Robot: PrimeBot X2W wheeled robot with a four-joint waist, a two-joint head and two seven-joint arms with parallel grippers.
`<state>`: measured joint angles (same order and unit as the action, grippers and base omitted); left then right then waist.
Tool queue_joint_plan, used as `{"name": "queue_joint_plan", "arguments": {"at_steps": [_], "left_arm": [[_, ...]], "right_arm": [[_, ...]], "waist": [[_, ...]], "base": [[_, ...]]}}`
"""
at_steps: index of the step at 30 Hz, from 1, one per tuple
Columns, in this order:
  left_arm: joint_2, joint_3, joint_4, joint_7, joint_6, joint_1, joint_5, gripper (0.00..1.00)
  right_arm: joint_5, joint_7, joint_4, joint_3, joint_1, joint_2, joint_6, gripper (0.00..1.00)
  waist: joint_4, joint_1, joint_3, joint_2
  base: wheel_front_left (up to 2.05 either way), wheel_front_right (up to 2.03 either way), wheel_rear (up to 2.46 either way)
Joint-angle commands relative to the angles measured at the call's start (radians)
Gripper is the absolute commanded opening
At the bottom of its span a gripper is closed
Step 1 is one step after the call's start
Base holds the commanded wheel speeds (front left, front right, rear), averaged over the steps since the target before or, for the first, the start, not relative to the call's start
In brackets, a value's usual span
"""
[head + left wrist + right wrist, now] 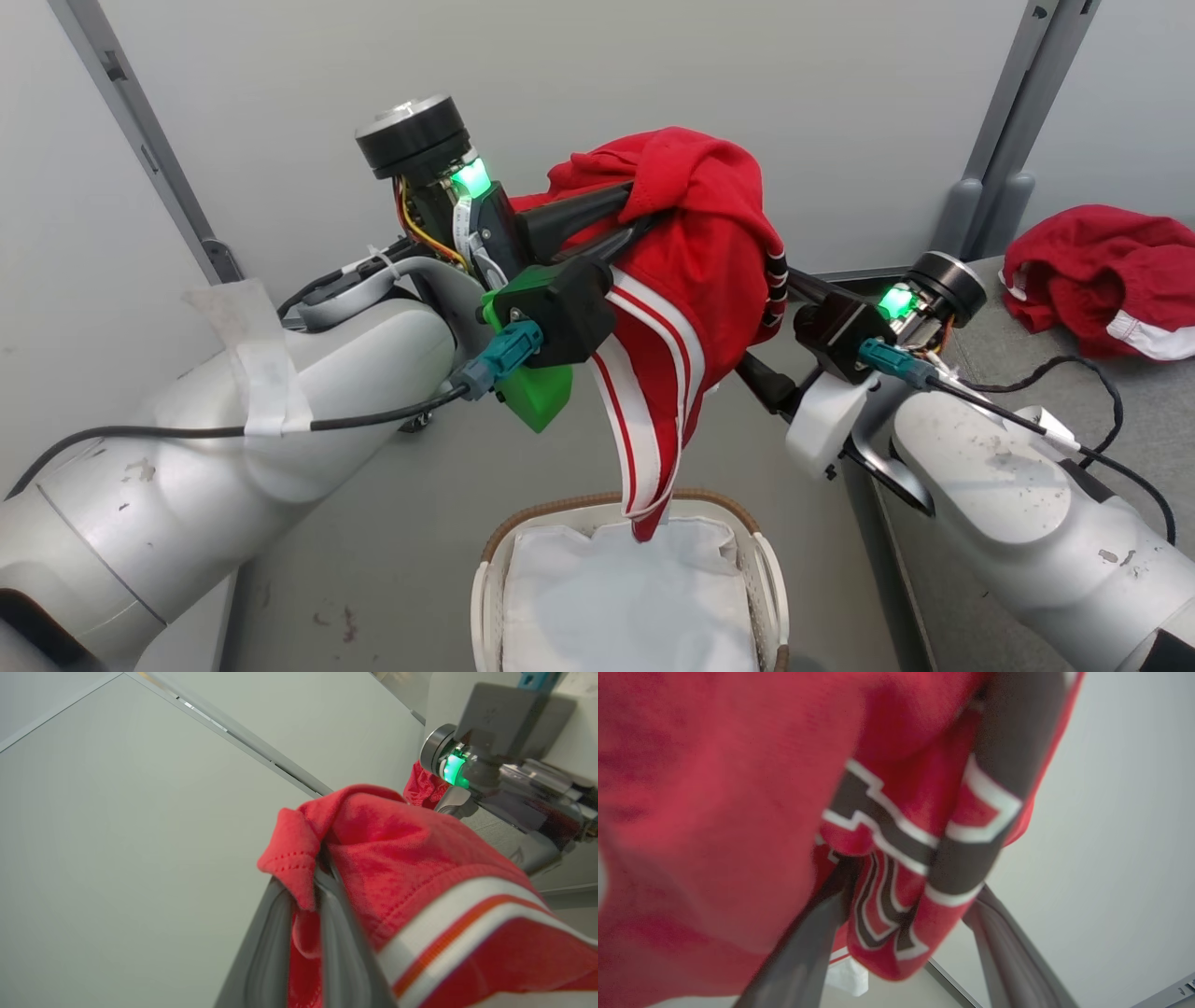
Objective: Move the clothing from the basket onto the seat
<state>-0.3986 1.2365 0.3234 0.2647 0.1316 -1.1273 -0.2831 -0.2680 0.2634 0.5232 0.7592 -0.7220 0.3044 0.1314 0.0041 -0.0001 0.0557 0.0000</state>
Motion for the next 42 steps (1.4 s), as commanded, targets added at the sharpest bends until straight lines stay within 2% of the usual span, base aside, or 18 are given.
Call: {"name": "queue_joint_plan", "arguments": {"at_steps": [1, 2, 4, 5, 6, 7, 11, 19, 20, 21, 22, 23, 24, 25, 32, 42], "left_arm": [[0.002, 0.004, -0.003, -0.001, -0.002, 0.002, -0.006, 0.00], [0.003, 0.007, -0.002, -0.001, -0.002, 0.004, -0.011, 0.00], [0.006, 0.011, 0.001, -0.001, -0.002, 0.006, -0.015, 0.00], [0.006, 0.013, 0.002, -0.001, -0.002, 0.007, -0.018, 0.00], [0.007, 0.014, 0.004, -0.001, -0.002, 0.010, -0.024, 0.00], [0.008, 0.014, 0.006, -0.001, -0.002, 0.012, -0.026, 0.00], [0.002, 0.010, 0.019, -0.001, -0.002, 0.028, -0.047, 0.00], [-0.008, -0.053, 0.030, -0.001, -0.002, 0.090, -0.102, 0.00], [-0.004, -0.068, 0.030, -0.001, -0.004, 0.106, -0.116, 0.04], [0.000, -0.085, 0.032, -0.001, -0.005, 0.127, -0.127, 0.21], [0.002, -0.097, 0.033, -0.001, -0.006, 0.145, -0.132, 0.28], [0.007, -0.114, 0.033, -0.001, -0.007, 0.166, -0.142, 0.62], [0.013, -0.128, 0.035, -0.001, -0.008, 0.188, -0.155, 0.87], [0.020, -0.144, 0.038, -0.001, -0.009, 0.215, -0.170, 1.00], [0.096, -0.262, 0.039, -0.001, -0.029, 0.391, -0.230, 1.00], [0.227, -0.455, 0.041, -0.001, -0.027, 0.664, -0.188, 1.00]], "right_arm": [[-0.026, 0.002, 0.000, 0.029, -0.017, 0.003, -0.001, 1.00], [-0.046, 0.002, -0.001, 0.052, -0.027, 0.000, -0.001, 0.95], [-0.078, 0.002, -0.007, 0.082, -0.040, -0.006, -0.001, 0.37], [-0.092, 0.002, -0.008, 0.092, -0.044, -0.008, -0.001, 0.29], [-0.101, 0.002, -0.009, 0.101, -0.050, -0.009, -0.001, 0.09], [-0.105, 0.002, -0.010, 0.104, -0.053, -0.009, -0.001, 0.00], [-0.118, 0.002, -0.009, 0.080, -0.049, -0.012, -0.001, 0.00], [-0.085, 0.002, -0.012, -0.045, -0.005, -0.023, -0.001, 0.00], [-0.081, 0.002, -0.011, -0.059, 0.003, -0.027, -0.001, 0.00], [-0.077, 0.002, -0.009, -0.078, 0.010, -0.032, -0.001, 0.00], [-0.071, 0.002, -0.007, -0.096, 0.015, -0.034, -0.001, 0.00], [-0.064, 0.002, -0.006, -0.115, 0.020, -0.036, -0.001, 0.00], [-0.056, 0.002, -0.004, -0.131, 0.024, -0.038, -0.001, 0.00], [-0.047, 0.002, -0.002, -0.153, 0.030, -0.042, -0.001, 0.00], [-0.003, 0.002, -0.005, -0.258, 0.063, -0.051, -0.001, 0.00], [0.027, 0.002, -0.002, -0.363, 0.106, -0.025, -0.001, 0.00]], "waist": [[0.000, 0.0001, 0.000, 0.0000], [0.000, 0.0001, 0.000, 0.0000], [0.000, 0.0001, -0.002, 0.0000], [0.000, 0.0001, -0.003, 0.0000], [0.001, 0.0001, -0.004, 0.0000], [0.002, 0.0001, -0.005, 0.0000], [0.004, 0.0001, -0.010, 0.0000], [0.000, 0.0001, -0.017, 0.0000], [-0.001, 0.0001, -0.017, 0.0000], [-0.001, 0.0001, -0.018, 0.0000], [-0.001, 0.0001, -0.018, 0.0000], [-0.001, 0.0001, -0.019, 0.0000], [-0.002, 0.0001, -0.019, 0.0000], [-0.002, 0.0001, -0.020, 0.0000], [-0.002, 0.0001, -0.030, 0.0000], [-0.007, 0.0001, -0.043, 0.0000]], "base": [[0.00, 0.00, 0.00], [0.00, 0.00, 0.00], [0.00, 0.00, 0.00], [0.00, 0.00, 0.00], [0.00, 0.00, 0.00], [0.00, 0.00, 0.00], [0.00, 0.00, 0.00], [0.00, 0.00, 0.00], [0.00, 0.00, 0.00], [0.00, 0.00, 0.00], [0.00, 0.00, 0.00], [0.00, 0.00, 0.00], [0.00, 0.00, 0.00], [0.00, 0.00, 0.00], [0.00, 0.00, 0.00], [0.00, 0.00, 0.00]]}}
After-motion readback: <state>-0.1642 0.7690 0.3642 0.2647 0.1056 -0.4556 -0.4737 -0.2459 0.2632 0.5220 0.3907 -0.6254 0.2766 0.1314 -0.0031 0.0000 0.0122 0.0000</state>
